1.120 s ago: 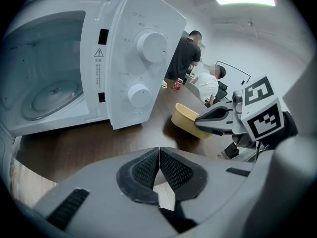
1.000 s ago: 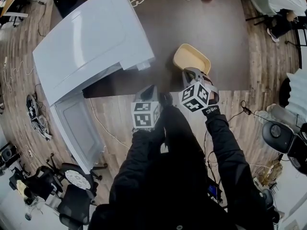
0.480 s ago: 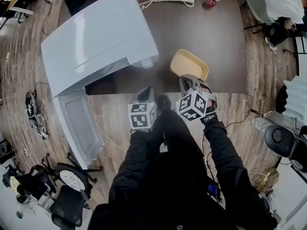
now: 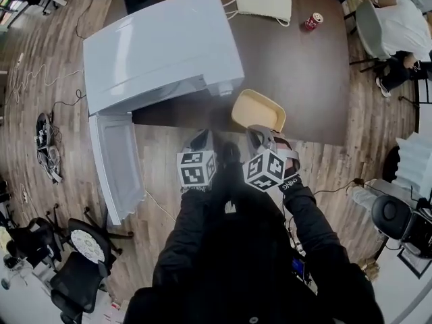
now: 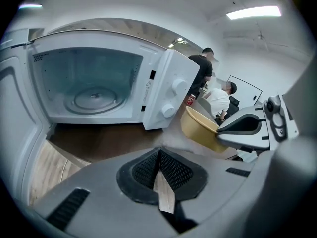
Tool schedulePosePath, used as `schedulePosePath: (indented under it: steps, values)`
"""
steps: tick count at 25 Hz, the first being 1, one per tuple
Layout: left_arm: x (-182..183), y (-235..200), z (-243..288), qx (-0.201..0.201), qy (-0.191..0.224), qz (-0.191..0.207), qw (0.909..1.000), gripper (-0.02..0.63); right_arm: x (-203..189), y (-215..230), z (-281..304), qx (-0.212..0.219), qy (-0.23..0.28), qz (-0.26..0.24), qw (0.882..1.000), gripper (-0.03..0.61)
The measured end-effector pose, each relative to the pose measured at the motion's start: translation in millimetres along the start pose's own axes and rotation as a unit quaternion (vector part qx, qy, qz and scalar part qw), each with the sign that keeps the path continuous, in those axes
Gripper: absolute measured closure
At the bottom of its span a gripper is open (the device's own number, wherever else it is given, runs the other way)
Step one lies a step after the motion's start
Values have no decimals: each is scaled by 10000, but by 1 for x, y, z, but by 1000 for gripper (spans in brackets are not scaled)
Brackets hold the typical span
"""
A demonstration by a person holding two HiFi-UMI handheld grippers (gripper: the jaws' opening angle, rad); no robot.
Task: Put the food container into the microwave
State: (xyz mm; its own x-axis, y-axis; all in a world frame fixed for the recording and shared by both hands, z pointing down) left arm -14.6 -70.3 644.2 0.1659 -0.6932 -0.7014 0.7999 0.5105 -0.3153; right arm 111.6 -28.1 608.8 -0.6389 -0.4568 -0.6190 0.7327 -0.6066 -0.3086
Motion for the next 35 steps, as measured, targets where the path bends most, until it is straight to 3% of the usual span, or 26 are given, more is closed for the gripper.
schedulePosePath:
  steps: [10,20,27,35]
  values:
    - [-27,-44,-42,561,159,-540,9968,580,49,-66,9,789,373,-748,9934,552]
    - [-38,-99,-90,1340,547,-1226,9819,580,122,-104,32,1409,973,-1691,9706,552]
    - [-27,-130,-107,1588,789,-1406,9740,580,172,-114,53,1510,1259,-2226,9549,552]
    - [-5,-165,-102,1738,1053,-1388,9692,580,200,-109,89,1369,1422,-2572,9460,552]
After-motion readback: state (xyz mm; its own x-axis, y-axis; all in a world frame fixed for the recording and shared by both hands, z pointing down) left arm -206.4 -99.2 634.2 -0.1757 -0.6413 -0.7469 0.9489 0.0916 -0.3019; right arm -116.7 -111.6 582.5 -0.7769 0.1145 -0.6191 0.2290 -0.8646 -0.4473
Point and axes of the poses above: the fingertips, and each gripper's own axes: z forward along the fingers, y to its right, x out of its top, the point moved 3 cm from there along -z, backward along the fingers, and after that the axes turned 8 degrees about y, right-handed, at the moved point
